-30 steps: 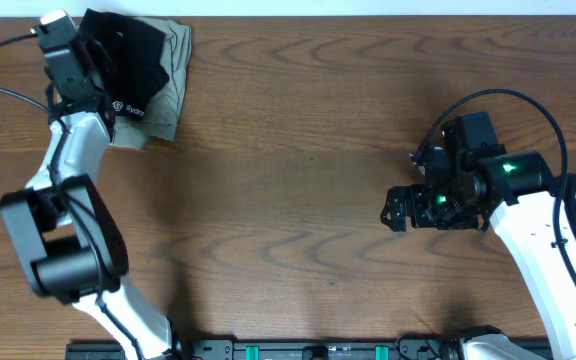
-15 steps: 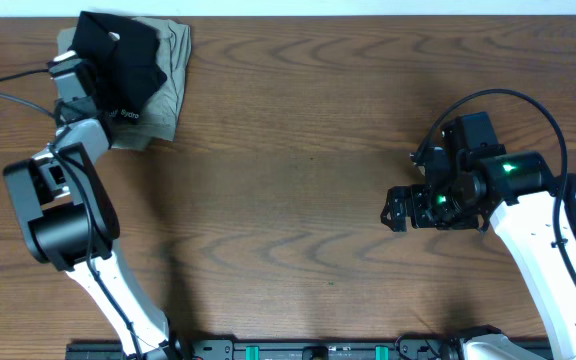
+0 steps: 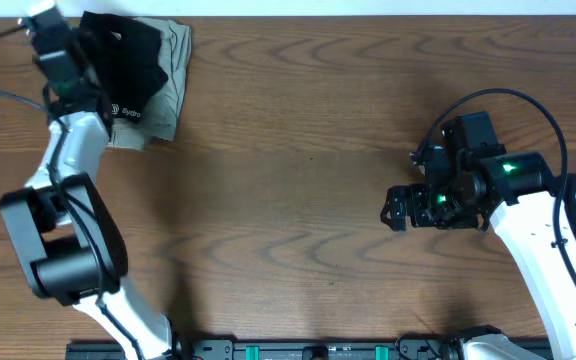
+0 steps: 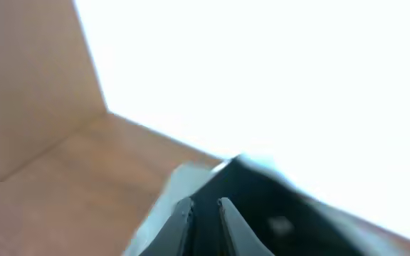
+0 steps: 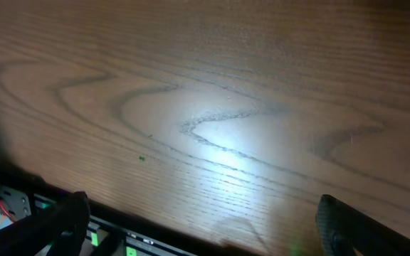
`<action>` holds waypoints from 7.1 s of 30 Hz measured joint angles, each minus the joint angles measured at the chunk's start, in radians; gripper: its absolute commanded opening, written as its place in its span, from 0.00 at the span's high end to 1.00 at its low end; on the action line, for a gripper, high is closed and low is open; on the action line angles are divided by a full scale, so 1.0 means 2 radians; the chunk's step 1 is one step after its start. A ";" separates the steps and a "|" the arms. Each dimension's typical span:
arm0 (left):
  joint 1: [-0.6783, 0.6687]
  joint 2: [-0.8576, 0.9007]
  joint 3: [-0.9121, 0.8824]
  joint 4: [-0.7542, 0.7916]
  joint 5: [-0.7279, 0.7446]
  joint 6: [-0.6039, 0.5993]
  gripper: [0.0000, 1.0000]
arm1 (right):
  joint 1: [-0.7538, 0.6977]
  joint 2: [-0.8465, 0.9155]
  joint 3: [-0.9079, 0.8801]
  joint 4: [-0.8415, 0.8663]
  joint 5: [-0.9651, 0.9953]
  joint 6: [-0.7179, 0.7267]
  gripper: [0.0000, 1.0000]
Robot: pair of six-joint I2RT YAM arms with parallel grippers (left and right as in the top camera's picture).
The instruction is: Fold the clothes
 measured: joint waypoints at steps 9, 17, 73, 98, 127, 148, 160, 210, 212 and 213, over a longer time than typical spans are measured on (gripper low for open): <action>-0.030 0.058 0.001 0.083 0.000 0.002 0.94 | 0.000 0.000 0.000 -0.001 0.000 0.000 0.01; -0.024 0.169 0.001 0.120 -0.001 0.052 0.93 | 0.000 0.000 0.000 -0.001 0.000 0.000 0.01; -0.215 -0.479 -0.041 -0.821 0.250 -0.011 0.02 | 0.000 0.000 0.000 0.031 -0.030 0.052 0.01; -0.215 -0.397 -0.082 -0.823 0.250 -0.015 0.02 | 0.000 -0.022 0.000 0.025 -0.028 0.054 0.01; -0.215 -0.397 -0.082 -0.823 0.250 -0.015 0.02 | 0.000 -0.331 0.014 -0.023 0.139 0.102 0.01; -0.215 -0.397 -0.082 -0.823 0.250 -0.015 0.02 | -0.054 -0.393 -0.041 0.067 0.179 -0.012 0.01; -0.215 -0.397 -0.083 -0.823 0.252 -0.015 0.02 | -0.095 -0.537 -0.309 0.356 0.132 -0.055 0.01; -0.215 -0.397 -0.083 -0.823 0.252 -0.015 0.02 | -0.101 -0.658 -0.569 0.585 0.090 -0.073 0.01; -0.215 -0.397 -0.083 -0.823 0.252 -0.015 0.02 | -0.101 -0.658 -0.569 0.585 0.090 -0.073 0.01; -0.215 -0.397 -0.083 -0.823 0.252 -0.015 0.02 | -0.101 -0.658 -0.569 0.585 0.090 -0.073 0.01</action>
